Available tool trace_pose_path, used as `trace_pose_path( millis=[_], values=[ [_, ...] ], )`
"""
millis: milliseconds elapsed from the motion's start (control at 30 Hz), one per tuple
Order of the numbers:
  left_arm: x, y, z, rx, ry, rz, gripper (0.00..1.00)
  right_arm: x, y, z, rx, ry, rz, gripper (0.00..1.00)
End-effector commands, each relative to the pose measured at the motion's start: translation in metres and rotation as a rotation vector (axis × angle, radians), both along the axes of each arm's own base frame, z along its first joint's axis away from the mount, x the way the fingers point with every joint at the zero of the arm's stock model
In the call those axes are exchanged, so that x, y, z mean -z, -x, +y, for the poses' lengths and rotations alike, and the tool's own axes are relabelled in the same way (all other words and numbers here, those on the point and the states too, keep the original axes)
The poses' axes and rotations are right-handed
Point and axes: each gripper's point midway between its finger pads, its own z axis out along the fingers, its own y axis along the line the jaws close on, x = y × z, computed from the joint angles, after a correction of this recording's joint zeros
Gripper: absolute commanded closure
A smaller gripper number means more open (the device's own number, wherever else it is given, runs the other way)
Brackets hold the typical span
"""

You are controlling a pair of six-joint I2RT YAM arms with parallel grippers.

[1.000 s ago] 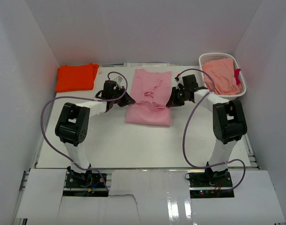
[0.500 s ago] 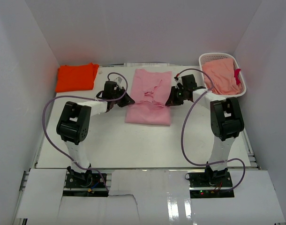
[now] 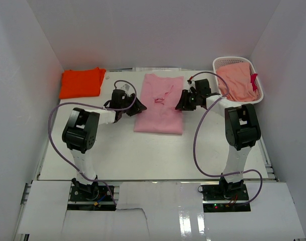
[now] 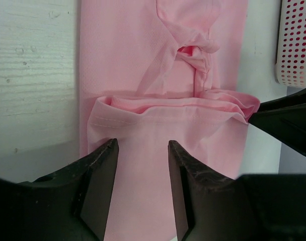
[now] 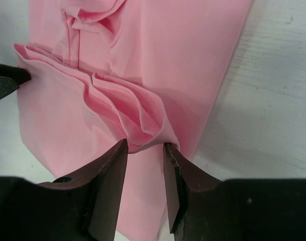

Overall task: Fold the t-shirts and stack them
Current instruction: Fold the folded rectangular tshirt in 1/3 of the way

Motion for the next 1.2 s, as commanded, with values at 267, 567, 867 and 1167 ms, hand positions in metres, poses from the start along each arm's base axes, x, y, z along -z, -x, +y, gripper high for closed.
trace_pose_path(
  millis=[267,567,867,1167],
  values=[
    [-0.044,-0.012,0.010,-0.072,0.027,-0.164,0.44,-0.004,-0.025,-0.005,0.047,0.006,-0.099,0.54],
    [-0.037,-0.015,0.015,-0.088,-0.005,-0.186,0.44,0.000,-0.042,-0.013,0.076,0.001,-0.124,0.54],
    [-0.103,0.013,0.000,0.045,0.071,-0.312,0.44,-0.076,-0.006,-0.009,0.002,-0.042,-0.256,0.53],
    [-0.103,0.082,-0.039,0.337,0.248,-0.227,0.55,-0.063,0.057,0.021,-0.132,-0.166,-0.131,0.92]
  ],
)
